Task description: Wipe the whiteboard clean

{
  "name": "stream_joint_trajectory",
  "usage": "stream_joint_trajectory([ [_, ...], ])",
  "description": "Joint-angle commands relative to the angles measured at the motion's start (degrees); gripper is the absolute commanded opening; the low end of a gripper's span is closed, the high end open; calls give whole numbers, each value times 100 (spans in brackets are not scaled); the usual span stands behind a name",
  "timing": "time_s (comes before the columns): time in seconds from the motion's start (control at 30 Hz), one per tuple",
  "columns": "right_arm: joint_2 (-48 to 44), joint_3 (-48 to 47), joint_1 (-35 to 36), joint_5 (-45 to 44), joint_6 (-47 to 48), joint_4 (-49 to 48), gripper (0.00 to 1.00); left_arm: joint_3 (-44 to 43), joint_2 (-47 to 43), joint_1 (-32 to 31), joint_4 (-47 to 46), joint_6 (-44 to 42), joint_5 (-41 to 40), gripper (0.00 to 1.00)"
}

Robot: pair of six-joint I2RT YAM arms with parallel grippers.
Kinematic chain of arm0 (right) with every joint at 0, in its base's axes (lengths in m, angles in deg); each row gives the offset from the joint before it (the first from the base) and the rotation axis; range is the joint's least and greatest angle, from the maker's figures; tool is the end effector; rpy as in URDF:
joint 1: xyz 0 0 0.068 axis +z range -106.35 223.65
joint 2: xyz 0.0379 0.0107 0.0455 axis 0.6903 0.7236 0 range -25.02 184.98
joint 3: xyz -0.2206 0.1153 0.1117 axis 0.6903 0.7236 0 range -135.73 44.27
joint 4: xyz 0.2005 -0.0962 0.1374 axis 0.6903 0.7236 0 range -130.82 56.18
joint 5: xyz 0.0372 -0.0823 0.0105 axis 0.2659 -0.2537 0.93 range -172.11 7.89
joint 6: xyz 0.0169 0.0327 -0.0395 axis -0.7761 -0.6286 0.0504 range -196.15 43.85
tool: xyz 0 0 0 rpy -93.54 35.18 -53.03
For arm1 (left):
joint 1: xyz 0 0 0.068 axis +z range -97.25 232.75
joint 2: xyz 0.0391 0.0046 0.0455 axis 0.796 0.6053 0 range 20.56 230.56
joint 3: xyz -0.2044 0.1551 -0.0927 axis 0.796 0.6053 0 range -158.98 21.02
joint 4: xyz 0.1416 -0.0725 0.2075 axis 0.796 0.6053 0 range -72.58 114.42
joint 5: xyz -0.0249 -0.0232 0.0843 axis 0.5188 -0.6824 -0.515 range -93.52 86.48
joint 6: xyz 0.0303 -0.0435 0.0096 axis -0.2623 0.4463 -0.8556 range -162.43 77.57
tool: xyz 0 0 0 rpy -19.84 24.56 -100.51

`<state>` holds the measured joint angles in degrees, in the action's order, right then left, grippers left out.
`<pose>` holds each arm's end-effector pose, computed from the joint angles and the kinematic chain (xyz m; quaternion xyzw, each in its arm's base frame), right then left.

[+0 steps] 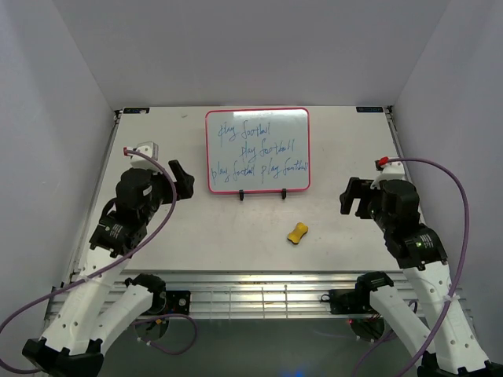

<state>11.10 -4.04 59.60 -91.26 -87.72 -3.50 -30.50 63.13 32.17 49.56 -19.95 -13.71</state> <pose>0.1289 0.0309 0.3332 0.0106 0.8423 0.0619 0.5354 0.1506 -0.0498 0.3466 -0.0627 0.8306 -0.1322 0.5373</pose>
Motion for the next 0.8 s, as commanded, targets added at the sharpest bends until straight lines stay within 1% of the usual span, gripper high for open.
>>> stream_joint_trajectory([
  [0.0,-149,94,32,-254,-47,-357,90,-340,111,-8,-6,-112,509,98],
  [0.13,-289,129,32,-299,-99,-427,90,-472,278,-8,-137,-77,869,98],
  [0.17,-316,147,32,-237,-126,-471,90,-490,348,-8,-199,-77,1175,98],
  [0.23,-394,304,32,147,-152,-750,90,-499,532,-8,-567,-86,1624,98],
  [0.27,-439,383,32,237,-248,-883,90,-499,760,-8,-743,-77,1852,98],
  [0.3,-500,480,32,290,-353,-998,90,-516,910,-8,-1171,-77,2429,98],
  [0.37,-728,735,32,475,-521,-1348,90,-569,1392,1,-1717,-86,3047,98],
  [0.4,-807,779,32,571,-469,-1446,90,-621,1577,106,-2164,-60,3389,98],
  [0.47,-975,832,32,835,-373,-1569,90,-779,1981,526,-2483,115,3751,98],
  [0.5,-993,806,32,853,-337,-1561,90,-858,2393,1294,-2954,630,4092,98],
  [0.53,-1019,728,23,1140,-302,-1518,90,-824,2588,1650,-3298,1000,4853,98],
  [0.57,-1019,692,31,1222,-249,-1395,90,-780,2912,1967,-3754,1448,4991,98],
  [0.6,-1028,666,32,1283,-223,-1351,90,-789,3054,2414,-3846,1504,4957,98],
  [0.67,-1089,709,32,1582,-144,-1307,90,-789,3336,2628,-4170,1435,4913,98],
  [0.7,-1107,736,32,1678,-56,-1298,90,-858,3685,2725,-4329,1200,4896,98],
  [0.77,-1125,753,32,2135,84,-1280,90,-955,4100,2735,-4505,865,5026,98],
])
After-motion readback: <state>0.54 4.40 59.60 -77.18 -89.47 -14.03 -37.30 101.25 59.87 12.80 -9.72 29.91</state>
